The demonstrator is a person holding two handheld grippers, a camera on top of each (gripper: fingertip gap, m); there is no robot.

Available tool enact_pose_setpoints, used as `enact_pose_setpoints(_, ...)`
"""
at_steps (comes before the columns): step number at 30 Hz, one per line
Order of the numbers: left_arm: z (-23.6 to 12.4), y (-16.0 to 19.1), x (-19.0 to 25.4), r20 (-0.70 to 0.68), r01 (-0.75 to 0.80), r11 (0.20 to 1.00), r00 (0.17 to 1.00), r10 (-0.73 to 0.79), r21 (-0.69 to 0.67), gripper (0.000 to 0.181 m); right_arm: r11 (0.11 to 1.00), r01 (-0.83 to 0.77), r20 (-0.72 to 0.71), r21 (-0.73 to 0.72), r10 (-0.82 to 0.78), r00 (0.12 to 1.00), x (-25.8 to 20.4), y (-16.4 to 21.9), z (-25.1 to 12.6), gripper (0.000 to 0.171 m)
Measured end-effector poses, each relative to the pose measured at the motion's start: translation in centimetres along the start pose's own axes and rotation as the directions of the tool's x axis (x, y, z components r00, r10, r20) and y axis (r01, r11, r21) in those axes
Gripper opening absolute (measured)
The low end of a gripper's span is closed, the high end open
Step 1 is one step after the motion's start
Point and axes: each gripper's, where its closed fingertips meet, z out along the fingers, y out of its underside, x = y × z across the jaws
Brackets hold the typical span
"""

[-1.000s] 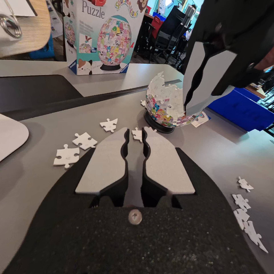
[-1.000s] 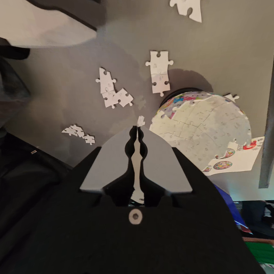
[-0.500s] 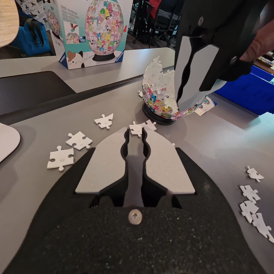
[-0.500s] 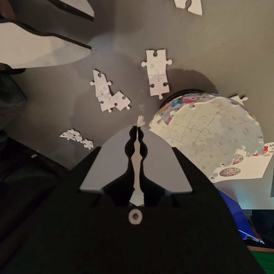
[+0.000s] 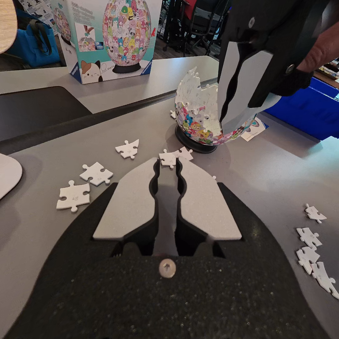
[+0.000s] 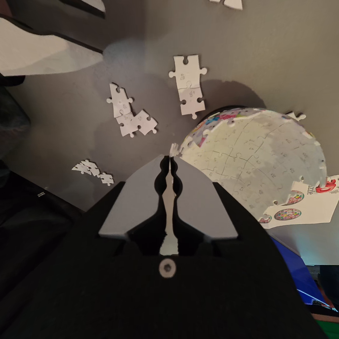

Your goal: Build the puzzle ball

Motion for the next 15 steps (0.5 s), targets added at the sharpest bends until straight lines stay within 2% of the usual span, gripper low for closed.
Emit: enact_pose_setpoints(15, 0.08, 0.07, 0.1, -0.001, -0.007, 1.0, 1.0, 0.007, -0.006, 0.016, 0.999, 0.029, -0.007, 0.014, -0.029, 1.0, 0.17, 0.05, -0.05, 0.002)
